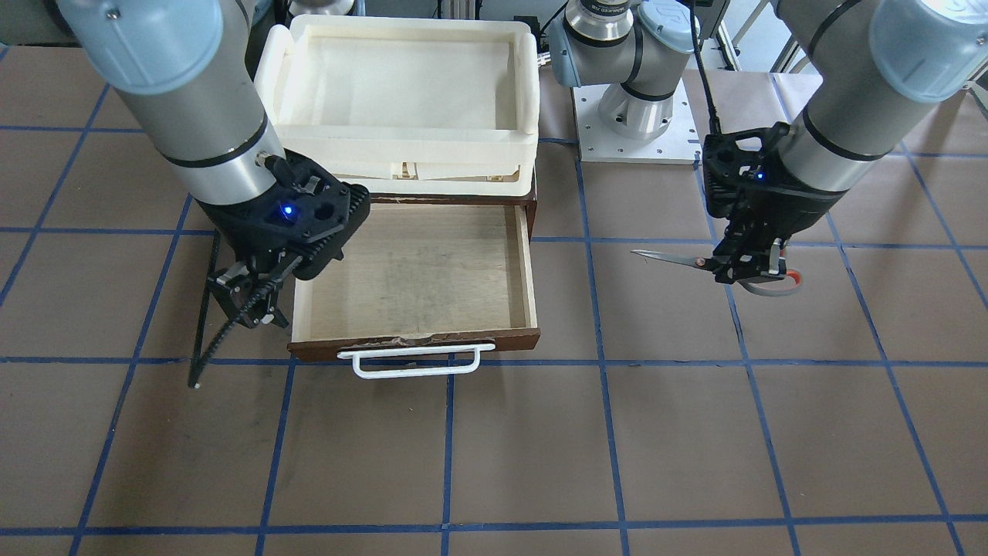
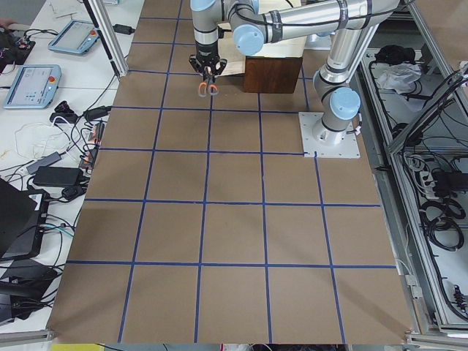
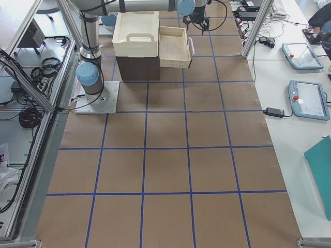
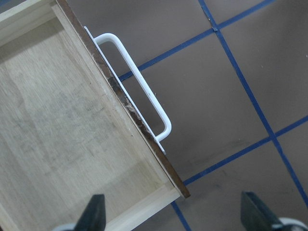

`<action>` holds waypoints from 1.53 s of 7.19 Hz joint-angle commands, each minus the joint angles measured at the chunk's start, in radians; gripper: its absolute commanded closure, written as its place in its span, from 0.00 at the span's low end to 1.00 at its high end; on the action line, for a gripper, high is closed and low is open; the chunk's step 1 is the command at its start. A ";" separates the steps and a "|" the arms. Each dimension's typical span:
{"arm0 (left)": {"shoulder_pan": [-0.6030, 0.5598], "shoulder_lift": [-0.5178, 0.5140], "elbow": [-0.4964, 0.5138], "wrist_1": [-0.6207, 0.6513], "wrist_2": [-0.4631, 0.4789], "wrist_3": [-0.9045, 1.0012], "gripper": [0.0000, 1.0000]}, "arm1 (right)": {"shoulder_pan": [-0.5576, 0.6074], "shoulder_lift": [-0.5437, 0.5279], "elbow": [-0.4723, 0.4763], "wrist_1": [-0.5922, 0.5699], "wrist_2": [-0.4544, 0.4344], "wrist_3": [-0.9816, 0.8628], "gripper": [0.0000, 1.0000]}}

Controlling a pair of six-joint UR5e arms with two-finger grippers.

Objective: Place scissors in drawer with both arms

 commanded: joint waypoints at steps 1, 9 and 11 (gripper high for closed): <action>-0.142 -0.017 0.011 -0.005 -0.011 -0.241 1.00 | -0.028 -0.170 0.140 0.004 -0.007 0.291 0.00; -0.490 -0.149 0.012 0.188 -0.066 -0.817 1.00 | -0.026 -0.252 0.148 0.037 -0.121 0.934 0.00; -0.543 -0.196 0.012 0.249 -0.065 -0.903 1.00 | -0.023 -0.261 0.148 0.041 -0.089 0.939 0.00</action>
